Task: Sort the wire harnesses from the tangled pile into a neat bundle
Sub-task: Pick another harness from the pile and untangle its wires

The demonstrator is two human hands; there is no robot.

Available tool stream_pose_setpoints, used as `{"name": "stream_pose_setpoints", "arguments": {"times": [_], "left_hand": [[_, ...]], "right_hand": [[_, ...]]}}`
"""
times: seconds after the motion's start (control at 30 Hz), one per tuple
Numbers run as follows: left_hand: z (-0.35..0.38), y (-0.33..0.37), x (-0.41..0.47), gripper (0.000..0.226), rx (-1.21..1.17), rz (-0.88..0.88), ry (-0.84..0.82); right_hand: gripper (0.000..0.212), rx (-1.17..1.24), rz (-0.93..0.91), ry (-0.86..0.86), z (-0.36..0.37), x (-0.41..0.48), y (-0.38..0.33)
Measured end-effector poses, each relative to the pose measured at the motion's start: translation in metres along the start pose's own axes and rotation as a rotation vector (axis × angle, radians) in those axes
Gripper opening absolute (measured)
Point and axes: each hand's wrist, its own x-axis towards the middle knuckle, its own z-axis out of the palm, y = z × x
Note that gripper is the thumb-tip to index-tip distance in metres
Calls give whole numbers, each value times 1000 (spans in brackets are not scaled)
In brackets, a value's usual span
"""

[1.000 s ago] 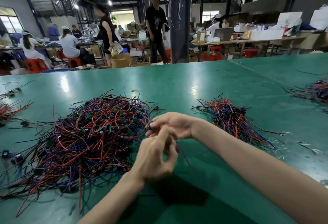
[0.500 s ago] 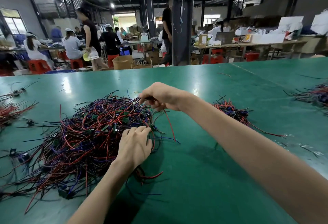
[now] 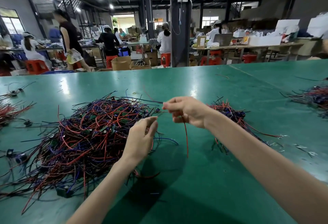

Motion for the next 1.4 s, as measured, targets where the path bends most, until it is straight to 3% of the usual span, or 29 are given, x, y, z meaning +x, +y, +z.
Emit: {"name": "stream_pose_setpoints", "arguments": {"times": [0.13, 0.3, 0.4, 0.53, 0.6, 0.77, 0.93, 1.03, 1.4], "left_hand": [[9, 17, -5, 20, -463, -163, -61], [14, 22, -9, 23, -713, -353, -108], [15, 21, -12, 27, -757, -416, -119], [15, 18, -15, 19, -750, -485, -152], [16, 15, -15, 15, -746, -508, -152], [19, 10, -16, 14, -693, -492, -153], [22, 10, -18, 12, -870, -560, -204], [25, 10, -20, 15, -849, -552, -227], [28, 18, -25, 4, -883, -659, -271]], "right_hand": [[12, -145, -111, 124, 7, -16, 43], [11, -798, -536, 390, 23, -33, 68], [15, -1033, -633, 337, 30, -39, 77], [21, -1076, -585, 253, 31, -45, 86], [24, -1021, -550, 245, 28, -48, 87], [11, -539, -374, 261, 20, -45, 86], [8, -178, -168, 258, 14, -36, 92], [8, 46, -93, 205, 14, -34, 94], [8, 116, -82, 227, 12, -36, 92]]}}
